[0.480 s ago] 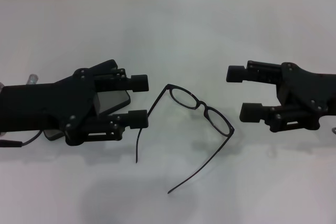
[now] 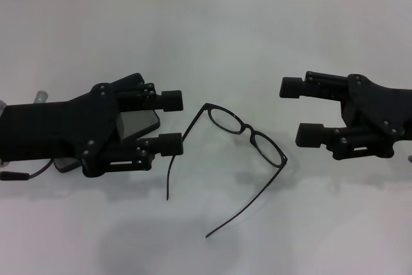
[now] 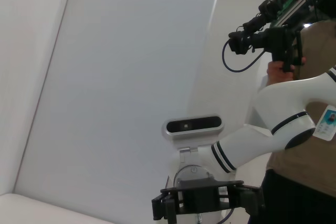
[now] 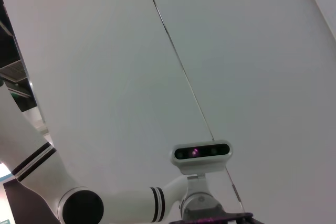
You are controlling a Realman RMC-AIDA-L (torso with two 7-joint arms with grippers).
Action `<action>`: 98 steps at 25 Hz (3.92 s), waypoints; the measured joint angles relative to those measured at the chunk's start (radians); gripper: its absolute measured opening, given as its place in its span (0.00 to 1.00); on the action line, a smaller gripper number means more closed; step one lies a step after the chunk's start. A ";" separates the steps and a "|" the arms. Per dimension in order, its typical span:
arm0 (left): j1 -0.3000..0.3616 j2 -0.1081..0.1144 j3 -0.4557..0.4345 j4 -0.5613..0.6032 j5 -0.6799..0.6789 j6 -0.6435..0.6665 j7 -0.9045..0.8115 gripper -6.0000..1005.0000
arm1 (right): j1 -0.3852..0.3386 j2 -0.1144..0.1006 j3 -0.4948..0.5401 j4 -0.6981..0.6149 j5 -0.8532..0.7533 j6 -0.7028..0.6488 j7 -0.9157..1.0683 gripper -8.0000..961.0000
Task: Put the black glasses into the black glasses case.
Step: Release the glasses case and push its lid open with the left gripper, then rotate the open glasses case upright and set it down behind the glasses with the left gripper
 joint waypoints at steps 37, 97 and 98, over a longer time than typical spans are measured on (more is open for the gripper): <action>-0.090 -0.056 0.260 1.040 0.862 -0.326 -0.806 0.65 | -0.107 0.034 0.049 0.002 -0.008 0.044 -0.033 0.90; -0.347 -0.061 0.730 0.762 1.244 -0.576 -0.900 0.21 | -0.092 0.075 0.041 -0.027 -0.205 -0.071 -0.102 0.81; -0.347 -0.061 0.730 0.762 1.244 -0.576 -0.900 0.21 | -0.093 0.076 0.041 -0.027 -0.205 -0.068 -0.102 0.80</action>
